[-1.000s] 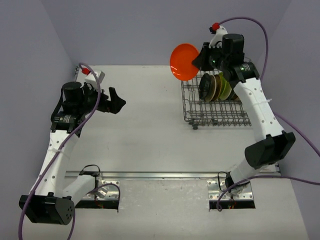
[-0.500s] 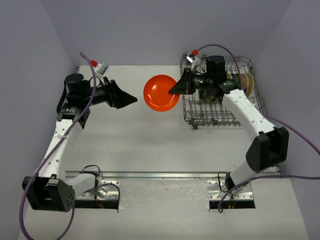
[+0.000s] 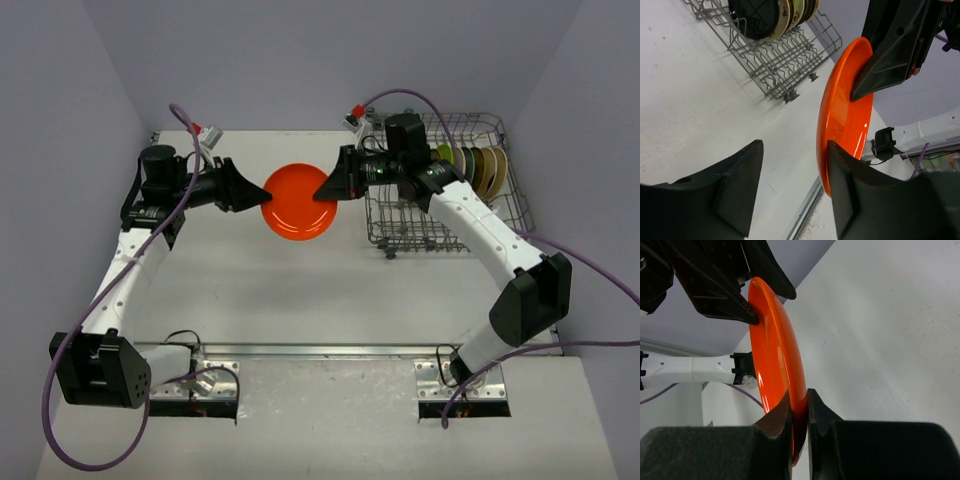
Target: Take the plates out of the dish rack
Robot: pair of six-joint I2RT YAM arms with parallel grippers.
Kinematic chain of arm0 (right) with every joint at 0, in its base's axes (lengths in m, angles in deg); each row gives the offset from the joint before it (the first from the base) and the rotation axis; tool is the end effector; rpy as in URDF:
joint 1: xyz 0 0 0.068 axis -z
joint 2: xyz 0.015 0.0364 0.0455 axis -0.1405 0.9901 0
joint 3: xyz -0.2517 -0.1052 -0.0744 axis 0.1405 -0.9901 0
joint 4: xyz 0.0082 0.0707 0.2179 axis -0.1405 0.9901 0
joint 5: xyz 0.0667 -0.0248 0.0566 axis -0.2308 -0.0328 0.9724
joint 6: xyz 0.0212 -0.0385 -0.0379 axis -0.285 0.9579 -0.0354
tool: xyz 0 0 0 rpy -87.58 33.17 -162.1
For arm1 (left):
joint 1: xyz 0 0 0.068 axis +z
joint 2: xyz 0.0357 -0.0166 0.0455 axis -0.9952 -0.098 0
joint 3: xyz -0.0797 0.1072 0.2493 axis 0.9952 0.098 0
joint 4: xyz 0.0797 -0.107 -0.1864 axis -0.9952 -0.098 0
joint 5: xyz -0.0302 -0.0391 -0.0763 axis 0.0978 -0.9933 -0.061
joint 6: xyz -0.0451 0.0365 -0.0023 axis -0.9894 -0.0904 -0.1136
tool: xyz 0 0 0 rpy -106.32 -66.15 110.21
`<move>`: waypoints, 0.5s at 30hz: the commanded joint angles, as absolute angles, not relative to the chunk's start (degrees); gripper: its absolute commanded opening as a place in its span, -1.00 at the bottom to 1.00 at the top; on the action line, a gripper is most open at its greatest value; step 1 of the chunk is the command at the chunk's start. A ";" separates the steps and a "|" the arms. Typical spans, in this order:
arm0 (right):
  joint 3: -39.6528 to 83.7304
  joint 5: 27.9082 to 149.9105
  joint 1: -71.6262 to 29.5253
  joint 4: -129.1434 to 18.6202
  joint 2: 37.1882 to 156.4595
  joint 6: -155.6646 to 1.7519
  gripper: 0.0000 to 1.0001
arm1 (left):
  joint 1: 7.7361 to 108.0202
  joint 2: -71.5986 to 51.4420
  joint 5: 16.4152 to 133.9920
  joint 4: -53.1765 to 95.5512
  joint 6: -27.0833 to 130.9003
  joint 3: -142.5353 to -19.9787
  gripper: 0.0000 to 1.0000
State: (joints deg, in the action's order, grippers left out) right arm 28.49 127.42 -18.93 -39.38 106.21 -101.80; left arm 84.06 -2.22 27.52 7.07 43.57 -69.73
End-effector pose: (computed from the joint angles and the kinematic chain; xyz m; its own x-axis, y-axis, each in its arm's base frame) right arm 0.2824 0.1777 0.3732 -0.7899 0.0057 -0.6132 -0.5674 0.3725 0.7344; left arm 0.2231 -0.0356 0.3698 -0.5729 -0.1876 -0.7979 0.6293 0.5231 -0.5748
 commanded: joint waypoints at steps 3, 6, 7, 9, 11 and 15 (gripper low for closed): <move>35.09 127.95 -20.35 -39.65 109.80 -100.29 -1.00 | 84.38 -3.24 27.44 5.56 47.80 -71.49 -0.22; 37.38 128.66 -20.74 -38.67 111.96 -100.44 -1.00 | 84.38 -3.64 26.50 4.60 49.02 -71.18 -0.24; 37.97 128.70 -20.96 -38.53 112.65 -100.38 -1.00 | 84.38 -3.59 26.20 4.37 49.37 -71.05 -0.28; 38.86 128.38 -21.37 -38.36 113.30 -100.38 -1.00 | 84.38 -3.76 25.64 3.87 49.78 -70.96 -0.48; 39.38 127.99 -21.56 -38.05 113.81 -100.44 -0.99 | 84.38 -4.01 25.76 3.11 50.42 -70.96 -0.77; 40.01 125.94 -21.63 -37.26 114.23 -100.23 -0.45 | 84.38 -4.19 28.00 1.80 50.92 -70.99 -1.00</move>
State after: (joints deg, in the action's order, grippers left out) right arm 36.08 126.82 -21.07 -36.13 114.61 -100.49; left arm 84.06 -4.15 27.48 2.04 48.61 -69.75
